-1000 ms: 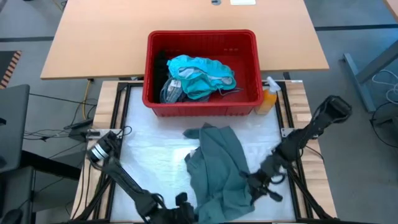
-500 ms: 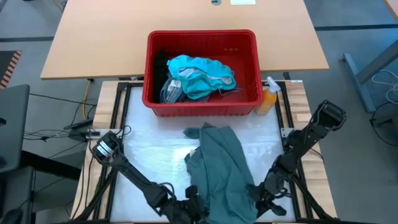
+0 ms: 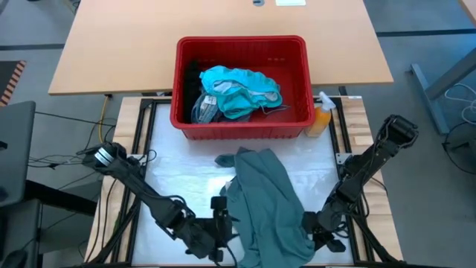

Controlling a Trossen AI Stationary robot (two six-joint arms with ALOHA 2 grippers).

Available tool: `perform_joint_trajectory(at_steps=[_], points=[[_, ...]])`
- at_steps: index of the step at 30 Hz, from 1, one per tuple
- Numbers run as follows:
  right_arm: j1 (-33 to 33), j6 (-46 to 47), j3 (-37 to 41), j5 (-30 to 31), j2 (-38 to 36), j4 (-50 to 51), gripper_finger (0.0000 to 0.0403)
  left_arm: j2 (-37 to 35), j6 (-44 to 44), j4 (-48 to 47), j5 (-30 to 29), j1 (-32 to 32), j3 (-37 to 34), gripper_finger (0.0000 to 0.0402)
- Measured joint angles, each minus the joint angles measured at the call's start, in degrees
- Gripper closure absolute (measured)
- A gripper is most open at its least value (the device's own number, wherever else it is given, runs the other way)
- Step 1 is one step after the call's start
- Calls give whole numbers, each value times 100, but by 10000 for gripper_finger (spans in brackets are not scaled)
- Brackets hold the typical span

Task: Fold Laundry from Bin
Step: Fold the light blue pants

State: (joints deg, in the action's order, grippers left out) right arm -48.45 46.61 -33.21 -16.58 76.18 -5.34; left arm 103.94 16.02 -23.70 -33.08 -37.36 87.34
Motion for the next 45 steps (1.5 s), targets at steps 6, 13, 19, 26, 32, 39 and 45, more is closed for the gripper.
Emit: perform_joint_trajectory(at_steps=[6, 13, 19, 26, 32, 39, 45], points=[[70, -42, 0, 0, 0, 209, 336, 481, -689, -7, 817, 419, -39, 203], [83, 100, 0, -36, -2, 405, 256, 619, -1029, -60, 1481, 789, -34, 160], [227, 736, 0, -1512, -3, 630, 173, 819, -1373, -788, 1569, 830, -29, 141], [-196, 1966, 2, -2026, -215, 1638, 171, 1317, -1511, -1168, 994, 912, -26, 140], [-525, 2063, 2, -744, -690, 2063, 183, 1797, -1830, -1325, 1010, 1048, -25, 152], [-742, 1700, 2, 1088, -1230, 1971, 186, 1973, -1963, -1469, 167, 1137, -27, 272], [-1180, 506, 11, 2999, -1655, 2266, 187, 1915, -1443, -2889, -397, 1251, 355, 386]])
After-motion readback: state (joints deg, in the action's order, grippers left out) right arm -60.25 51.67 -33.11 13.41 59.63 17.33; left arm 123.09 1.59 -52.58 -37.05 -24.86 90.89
